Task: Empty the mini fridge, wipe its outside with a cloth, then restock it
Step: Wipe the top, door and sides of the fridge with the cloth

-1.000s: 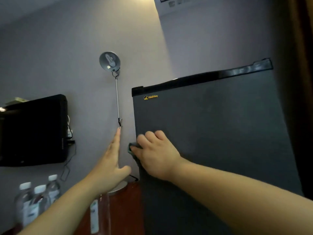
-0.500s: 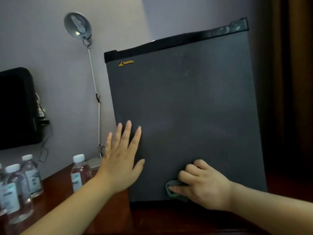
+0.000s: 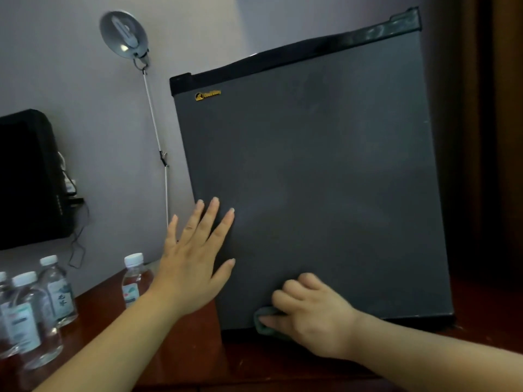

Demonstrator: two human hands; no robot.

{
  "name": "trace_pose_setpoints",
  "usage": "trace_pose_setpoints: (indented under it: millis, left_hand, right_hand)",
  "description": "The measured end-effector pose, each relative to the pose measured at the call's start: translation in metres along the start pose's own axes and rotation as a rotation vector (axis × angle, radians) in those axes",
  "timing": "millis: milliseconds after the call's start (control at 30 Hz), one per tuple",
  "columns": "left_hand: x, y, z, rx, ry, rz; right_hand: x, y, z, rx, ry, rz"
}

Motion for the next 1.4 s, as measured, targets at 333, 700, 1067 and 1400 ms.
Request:
trace_pose_setpoints:
  millis: [333, 700, 1067, 1400]
  left_hand:
    - [0.000, 0.010, 0.033, -0.104, -0.042, 0.038]
    - [-0.104, 0.108, 0.069, 0.034, -0.017, 0.253]
    - [-0.209, 0.217, 0.133, 0.035, -0.020, 0.373]
    - [-0.228, 0.219, 0.136, 0.075, -0.061, 0.293]
  right_hand:
    - [-0.052, -0.088, 0.106, 0.695, -0.046, 0.306]
    - [-0.115, -0.036, 0.189, 1.020, -0.059, 0.422]
    - [-0.141, -0.023, 0.237, 1.198, 0.133, 0.589]
    - [-0.176, -0.008, 0.271, 1.457, 0.738, 0.669]
Point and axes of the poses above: each hand's wrist, its own y-axis towards the middle knuckle, its own x-axis out of the palm, z = x × y, the point moved 2 cm from there along y, towards the middle knuckle, and after that the axes turned 13 degrees about -z, right-handed, at the moved point
